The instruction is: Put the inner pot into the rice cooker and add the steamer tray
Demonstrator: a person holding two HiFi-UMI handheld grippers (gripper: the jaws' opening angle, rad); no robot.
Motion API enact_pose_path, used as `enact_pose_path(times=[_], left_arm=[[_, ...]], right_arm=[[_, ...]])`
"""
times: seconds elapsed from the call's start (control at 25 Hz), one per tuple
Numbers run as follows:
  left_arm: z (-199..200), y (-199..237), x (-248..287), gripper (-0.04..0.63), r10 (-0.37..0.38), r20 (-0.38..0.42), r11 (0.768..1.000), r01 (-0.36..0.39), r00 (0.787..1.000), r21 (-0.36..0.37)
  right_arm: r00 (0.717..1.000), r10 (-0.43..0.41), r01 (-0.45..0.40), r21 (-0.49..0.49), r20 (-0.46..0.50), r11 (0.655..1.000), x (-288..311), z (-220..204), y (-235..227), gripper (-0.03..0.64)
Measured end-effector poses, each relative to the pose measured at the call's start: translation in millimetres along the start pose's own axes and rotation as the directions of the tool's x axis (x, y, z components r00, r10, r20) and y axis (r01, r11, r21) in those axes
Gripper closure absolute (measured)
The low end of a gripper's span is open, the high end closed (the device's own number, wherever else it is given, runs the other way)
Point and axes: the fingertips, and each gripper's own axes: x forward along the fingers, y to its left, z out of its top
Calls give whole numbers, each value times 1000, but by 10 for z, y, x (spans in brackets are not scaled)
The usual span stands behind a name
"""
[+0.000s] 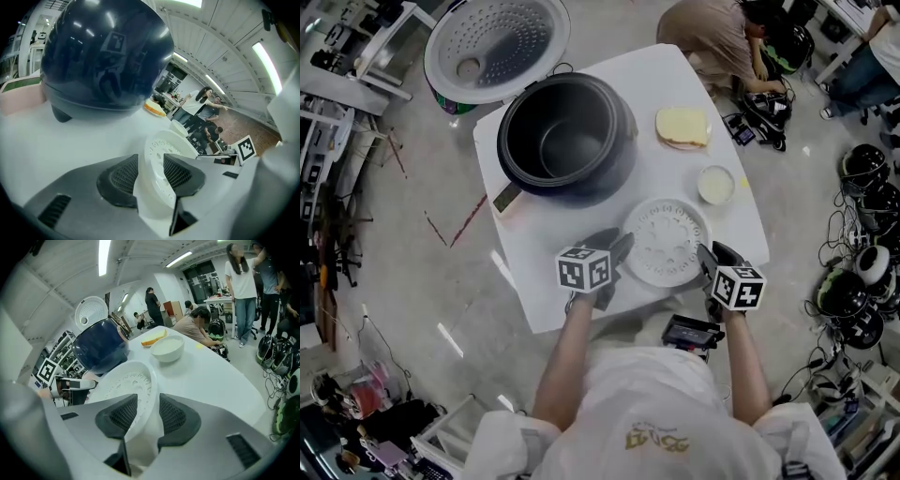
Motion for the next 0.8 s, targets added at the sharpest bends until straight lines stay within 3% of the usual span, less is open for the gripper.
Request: enact_pose_path(times=[0.32, 0.48, 0.8], left_arm=[[-113, 40, 55, 474, 16, -50, 1000, -15, 999, 6], [-123, 31, 72, 514, 2, -53, 1000, -3, 999, -25], [-157, 47, 36, 529, 9, -68, 997, -14, 998, -70]], right_arm=[[1000, -8, 7, 17, 10, 1000, 1, -62, 6, 486], [1000, 9, -9, 35, 1, 999, 20, -85, 9, 512], [999, 35, -35, 58, 12, 998, -14, -47, 47, 525]])
